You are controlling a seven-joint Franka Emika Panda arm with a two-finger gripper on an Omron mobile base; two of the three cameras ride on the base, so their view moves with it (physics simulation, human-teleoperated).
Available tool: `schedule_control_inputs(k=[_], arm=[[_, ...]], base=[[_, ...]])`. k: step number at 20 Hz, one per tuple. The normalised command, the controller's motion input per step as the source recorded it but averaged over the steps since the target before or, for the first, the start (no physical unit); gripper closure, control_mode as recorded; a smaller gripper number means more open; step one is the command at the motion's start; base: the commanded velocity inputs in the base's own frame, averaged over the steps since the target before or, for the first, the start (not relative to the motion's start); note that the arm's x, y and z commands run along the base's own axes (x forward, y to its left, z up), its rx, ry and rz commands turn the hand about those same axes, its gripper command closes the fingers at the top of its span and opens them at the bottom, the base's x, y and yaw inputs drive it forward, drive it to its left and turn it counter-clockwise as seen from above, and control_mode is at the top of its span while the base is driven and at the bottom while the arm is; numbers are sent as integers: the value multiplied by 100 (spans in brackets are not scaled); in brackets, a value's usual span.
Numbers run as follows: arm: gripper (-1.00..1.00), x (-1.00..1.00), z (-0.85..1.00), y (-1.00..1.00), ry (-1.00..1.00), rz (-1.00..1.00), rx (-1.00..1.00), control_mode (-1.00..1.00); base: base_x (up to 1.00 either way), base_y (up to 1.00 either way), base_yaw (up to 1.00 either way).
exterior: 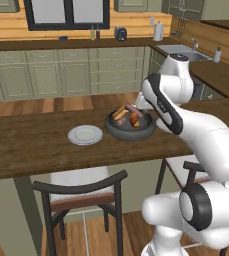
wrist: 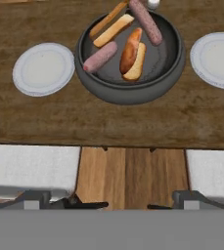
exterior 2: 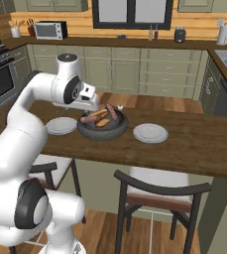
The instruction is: Place one bun and one sausage from the bowl on each plate.
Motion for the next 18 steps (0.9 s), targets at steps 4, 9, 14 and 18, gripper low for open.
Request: schedule_control_inputs(k=[4,9,14,18], arm=[[-100,100,-55,-8,6,-7,0,-100],[-100,90,-51,0,6,-7,0,-100],[-100,62,-21,0,9,-1,0,-100],[-100,82,-29,-1,11,0,0,-100]], base=[[0,0,0],[0,0,0],[0,0,0],[0,0,0]])
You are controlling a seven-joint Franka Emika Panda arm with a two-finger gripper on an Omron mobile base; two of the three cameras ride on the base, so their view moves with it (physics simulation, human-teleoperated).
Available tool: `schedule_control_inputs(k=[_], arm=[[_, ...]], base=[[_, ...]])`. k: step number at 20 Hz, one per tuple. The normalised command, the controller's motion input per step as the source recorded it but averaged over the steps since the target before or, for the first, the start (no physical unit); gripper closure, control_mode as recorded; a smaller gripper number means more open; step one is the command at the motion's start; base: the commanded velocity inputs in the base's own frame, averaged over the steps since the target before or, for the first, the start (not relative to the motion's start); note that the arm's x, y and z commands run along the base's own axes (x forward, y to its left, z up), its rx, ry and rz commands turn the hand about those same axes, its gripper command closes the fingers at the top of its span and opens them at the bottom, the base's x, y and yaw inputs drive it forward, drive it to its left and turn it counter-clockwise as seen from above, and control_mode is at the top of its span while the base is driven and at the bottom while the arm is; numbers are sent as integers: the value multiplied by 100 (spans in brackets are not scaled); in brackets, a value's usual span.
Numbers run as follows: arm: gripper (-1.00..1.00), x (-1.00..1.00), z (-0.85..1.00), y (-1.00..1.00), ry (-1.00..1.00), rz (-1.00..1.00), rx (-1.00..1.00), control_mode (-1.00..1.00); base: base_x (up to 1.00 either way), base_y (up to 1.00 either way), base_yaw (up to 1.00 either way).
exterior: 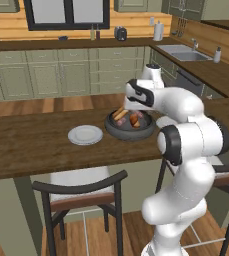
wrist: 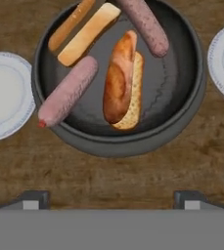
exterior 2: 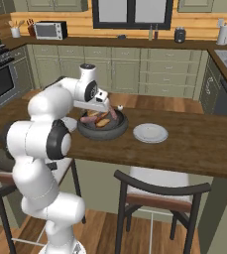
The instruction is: Place one bun and one sausage from the bowl on each plate.
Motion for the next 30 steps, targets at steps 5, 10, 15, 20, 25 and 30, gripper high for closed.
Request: schedule_control_inputs(k=[5,10,15,20,25,30], arm=[[-100,80,-46,-3,8,0,0,-100],[-100,50,-44,-12,6,0,0,-100],[-100,33,-25,-3,4,0,0,-100],[-100,6,-39,0,6,0,0,-100],[-100,3,-27,0,1,0,0,-100],[100,0,0,0,0,0,0,-100]], base=[[0,0,0],[0,0,0],[0,0,0],[0,0,0],[0,0,0],[0,0,0]])
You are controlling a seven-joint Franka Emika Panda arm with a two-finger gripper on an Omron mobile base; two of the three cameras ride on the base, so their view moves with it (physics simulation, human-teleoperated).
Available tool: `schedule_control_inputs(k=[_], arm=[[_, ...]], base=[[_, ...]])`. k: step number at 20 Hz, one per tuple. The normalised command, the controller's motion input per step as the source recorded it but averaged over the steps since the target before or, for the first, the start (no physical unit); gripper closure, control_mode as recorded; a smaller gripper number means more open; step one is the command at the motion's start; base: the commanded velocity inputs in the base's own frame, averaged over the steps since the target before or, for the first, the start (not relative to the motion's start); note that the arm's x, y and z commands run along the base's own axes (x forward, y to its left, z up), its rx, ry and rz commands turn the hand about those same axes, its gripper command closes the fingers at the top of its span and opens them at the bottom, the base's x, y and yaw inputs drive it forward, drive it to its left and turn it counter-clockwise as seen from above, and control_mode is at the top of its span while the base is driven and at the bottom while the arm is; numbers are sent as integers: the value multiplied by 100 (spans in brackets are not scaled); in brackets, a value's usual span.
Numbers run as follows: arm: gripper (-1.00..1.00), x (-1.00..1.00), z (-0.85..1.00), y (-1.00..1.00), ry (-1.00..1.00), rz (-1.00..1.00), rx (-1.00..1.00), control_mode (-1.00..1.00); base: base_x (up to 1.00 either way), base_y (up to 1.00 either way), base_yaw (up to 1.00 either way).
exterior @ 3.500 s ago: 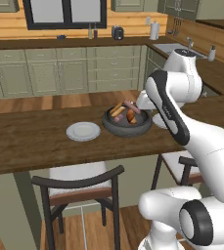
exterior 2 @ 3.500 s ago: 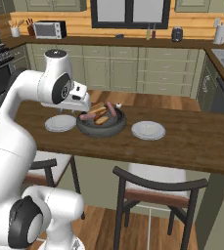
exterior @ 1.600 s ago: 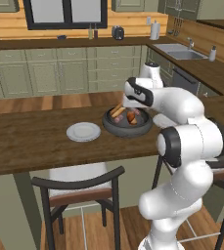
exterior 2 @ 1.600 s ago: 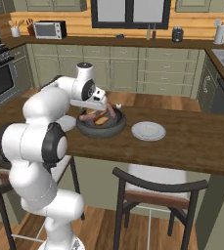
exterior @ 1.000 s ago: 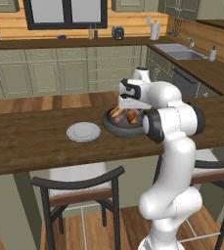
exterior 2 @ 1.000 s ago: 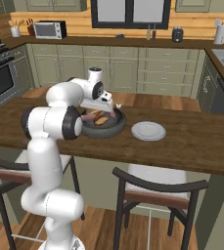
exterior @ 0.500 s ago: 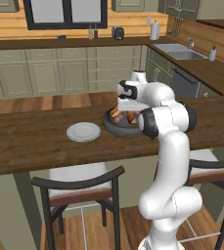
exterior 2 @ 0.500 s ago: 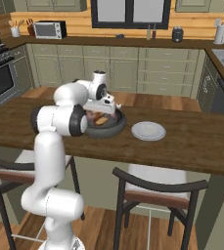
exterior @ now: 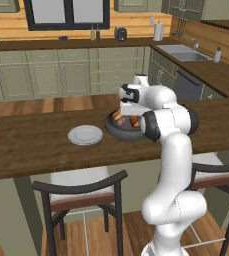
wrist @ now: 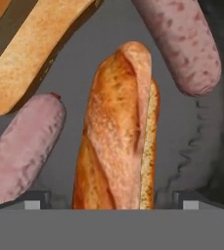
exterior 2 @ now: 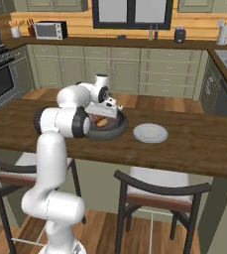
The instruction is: Place one bun and one sausage from the bowl on each plate.
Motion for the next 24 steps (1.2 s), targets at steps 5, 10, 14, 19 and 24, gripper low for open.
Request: schedule_control_inputs(k=[5,10,14,19,24], arm=[[100,0,0,0,0,0,0,-100],[100,0,0,0,0,0,0,-100],[100,-32,29,0,-10,0,0,-100],[100,-58,41,-2,0,0,0,-100],[100,-25,39,-74,0,0,0,-100]], base=[[0,0,0],[0,0,0],[0,0,0],[0,0,0],[0,0,0]])
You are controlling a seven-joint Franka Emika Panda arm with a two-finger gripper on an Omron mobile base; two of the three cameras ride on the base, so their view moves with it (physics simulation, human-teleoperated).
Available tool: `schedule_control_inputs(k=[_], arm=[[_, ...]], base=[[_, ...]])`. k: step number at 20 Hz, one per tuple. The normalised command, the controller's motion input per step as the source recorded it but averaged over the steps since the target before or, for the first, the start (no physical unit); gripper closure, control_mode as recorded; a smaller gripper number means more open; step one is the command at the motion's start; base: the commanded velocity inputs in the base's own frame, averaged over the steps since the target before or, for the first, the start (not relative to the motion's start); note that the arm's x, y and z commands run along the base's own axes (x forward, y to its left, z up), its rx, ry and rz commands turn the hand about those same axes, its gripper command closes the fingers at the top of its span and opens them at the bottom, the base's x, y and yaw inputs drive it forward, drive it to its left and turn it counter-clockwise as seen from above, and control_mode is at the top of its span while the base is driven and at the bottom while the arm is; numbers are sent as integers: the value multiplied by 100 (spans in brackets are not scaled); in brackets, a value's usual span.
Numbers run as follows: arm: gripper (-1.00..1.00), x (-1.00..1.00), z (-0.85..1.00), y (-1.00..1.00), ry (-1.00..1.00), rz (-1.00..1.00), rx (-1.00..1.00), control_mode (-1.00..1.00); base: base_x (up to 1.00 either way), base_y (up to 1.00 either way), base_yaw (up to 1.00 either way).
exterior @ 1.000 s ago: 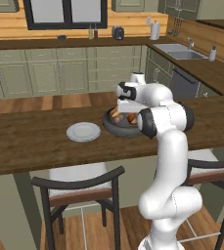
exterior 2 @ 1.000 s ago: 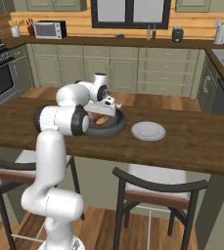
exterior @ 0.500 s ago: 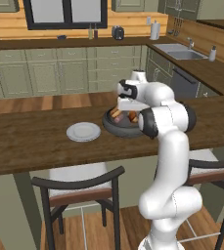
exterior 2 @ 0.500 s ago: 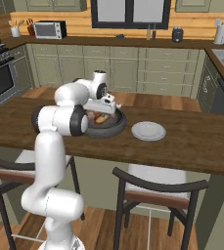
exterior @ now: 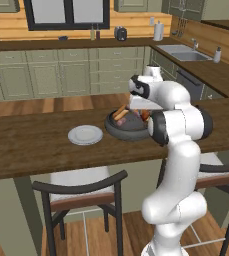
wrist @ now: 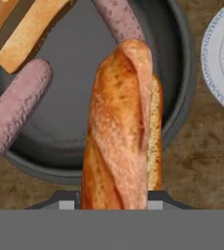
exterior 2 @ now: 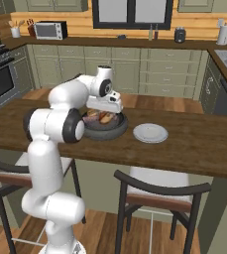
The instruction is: Place one bun and one sausage from the bowl on each plate.
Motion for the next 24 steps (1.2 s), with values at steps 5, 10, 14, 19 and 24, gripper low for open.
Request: schedule_control_inputs(k=[5,10,14,19,24], arm=[[100,2,14,-100,0,-1,0,-100],[100,15,5,-85,0,0,0,-100],[100,52,-5,-63,0,0,3,-100],[100,53,-40,-53,0,0,2,-100],[100,37,-55,-34,0,0,0,-100]], base=[[0,0,0],[0,0,0],[0,0,0],[0,0,0],[0,0,0]])
